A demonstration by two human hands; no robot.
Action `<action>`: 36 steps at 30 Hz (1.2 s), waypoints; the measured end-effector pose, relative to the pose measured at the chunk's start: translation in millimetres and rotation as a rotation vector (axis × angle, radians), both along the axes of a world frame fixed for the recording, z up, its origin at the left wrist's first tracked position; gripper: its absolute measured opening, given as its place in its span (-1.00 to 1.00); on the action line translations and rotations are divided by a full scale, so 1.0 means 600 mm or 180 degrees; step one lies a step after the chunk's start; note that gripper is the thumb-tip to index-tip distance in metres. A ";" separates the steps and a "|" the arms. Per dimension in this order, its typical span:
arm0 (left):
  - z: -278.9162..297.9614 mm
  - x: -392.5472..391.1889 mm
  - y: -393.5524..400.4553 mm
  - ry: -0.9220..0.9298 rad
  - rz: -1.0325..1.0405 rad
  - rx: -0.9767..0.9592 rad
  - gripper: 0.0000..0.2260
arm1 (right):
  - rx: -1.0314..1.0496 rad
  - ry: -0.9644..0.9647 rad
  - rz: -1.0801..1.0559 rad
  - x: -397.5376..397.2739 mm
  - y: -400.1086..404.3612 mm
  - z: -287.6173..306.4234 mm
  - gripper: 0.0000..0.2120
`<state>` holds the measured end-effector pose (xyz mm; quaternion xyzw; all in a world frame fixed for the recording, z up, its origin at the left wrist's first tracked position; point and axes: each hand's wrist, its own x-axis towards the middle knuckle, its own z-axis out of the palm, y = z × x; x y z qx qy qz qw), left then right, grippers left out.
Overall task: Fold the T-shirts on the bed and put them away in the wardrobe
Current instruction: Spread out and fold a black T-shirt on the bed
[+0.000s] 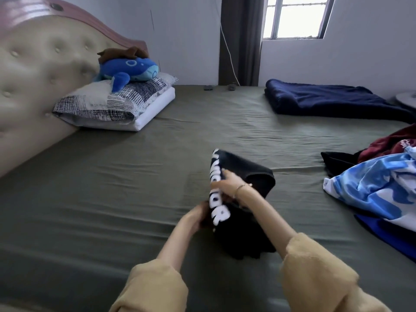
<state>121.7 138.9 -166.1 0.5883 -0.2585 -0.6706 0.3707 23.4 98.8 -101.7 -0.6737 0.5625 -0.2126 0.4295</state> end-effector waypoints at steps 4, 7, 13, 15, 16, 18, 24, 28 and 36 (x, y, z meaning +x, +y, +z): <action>-0.028 0.077 0.021 -0.0561 0.0642 -0.0056 -0.72 | 0.0988 0.0162 0.0480 0.053 0.063 -0.078 -0.54; -0.010 0.092 0.027 -0.0861 0.0725 -0.0011 -0.77 | 0.0797 0.0034 0.0372 0.056 0.069 -0.109 -0.40; -0.018 0.087 0.020 -0.1704 0.0074 0.0003 -0.63 | -0.0068 0.0819 -0.0730 -0.023 0.035 -0.100 -0.62; -0.023 0.082 0.017 -0.1775 0.0049 0.0027 -0.55 | 0.0021 0.1331 -0.1230 -0.057 0.037 -0.105 -0.50; -0.029 0.080 0.015 -0.1835 0.0099 0.0022 -0.52 | 0.0219 0.1428 -0.1436 -0.069 0.040 -0.107 -0.40; -0.036 0.076 0.011 -0.1963 0.0146 0.0009 -0.46 | 0.0500 0.1376 -0.1673 -0.085 0.039 -0.116 -0.26; -0.035 0.065 -0.012 -0.1774 0.0455 -0.0050 -0.33 | 0.0926 0.0727 -0.1327 -0.081 0.019 -0.122 -0.25; -0.065 0.083 -0.040 -0.1465 0.0458 -0.0107 -0.20 | 0.0960 0.0433 -0.1145 -0.058 0.003 -0.127 -0.35; -0.035 0.142 -0.008 -0.0692 0.0990 -0.0586 -0.85 | 0.1122 -0.0900 -0.0595 0.006 -0.013 -0.105 -0.52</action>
